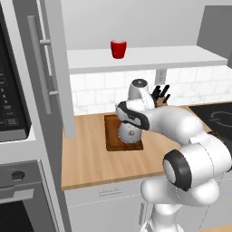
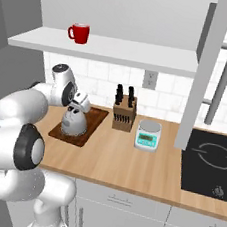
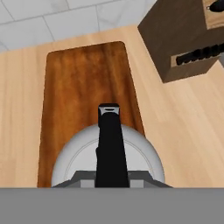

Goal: Pick the kettle from the counter and place it on the tray. Then pick the mug from the cabinet and place it on the tray. Then close the cabinet doors.

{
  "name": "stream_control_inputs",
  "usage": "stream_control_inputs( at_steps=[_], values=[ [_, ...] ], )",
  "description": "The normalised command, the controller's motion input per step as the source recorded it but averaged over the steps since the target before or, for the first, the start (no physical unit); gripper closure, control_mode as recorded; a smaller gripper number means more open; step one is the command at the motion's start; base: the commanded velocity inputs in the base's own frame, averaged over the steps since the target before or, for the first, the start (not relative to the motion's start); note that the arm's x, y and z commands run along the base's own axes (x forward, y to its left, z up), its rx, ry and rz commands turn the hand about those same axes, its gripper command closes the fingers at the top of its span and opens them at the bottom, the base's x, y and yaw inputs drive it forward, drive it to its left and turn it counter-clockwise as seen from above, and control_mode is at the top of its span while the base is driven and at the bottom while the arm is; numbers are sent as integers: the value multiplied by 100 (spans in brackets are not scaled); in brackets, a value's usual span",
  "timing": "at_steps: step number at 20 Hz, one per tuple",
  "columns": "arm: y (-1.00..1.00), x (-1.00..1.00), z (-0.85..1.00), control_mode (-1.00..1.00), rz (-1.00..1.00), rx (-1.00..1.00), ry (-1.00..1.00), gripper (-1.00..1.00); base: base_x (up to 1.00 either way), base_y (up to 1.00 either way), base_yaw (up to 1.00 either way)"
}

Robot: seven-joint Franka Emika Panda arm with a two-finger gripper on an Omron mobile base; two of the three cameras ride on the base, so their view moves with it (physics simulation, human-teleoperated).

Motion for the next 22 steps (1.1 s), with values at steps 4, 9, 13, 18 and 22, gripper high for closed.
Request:
stream_control_inputs(
  at_steps=[4,9,13,18,22],
  values=[
    [0,64,-2,-100,-9,1,0,100,0,0,0],
    [1,64,-8,-100,-8,0,0,100,0,0,0],
    [0,59,-10,-100,-7,0,0,100,0,0,0],
    [0,46,-11,-100,-6,0,0,100,0,0,0],
    [0,22,-7,-100,-4,0,0,100,0,0,0]
  ],
)
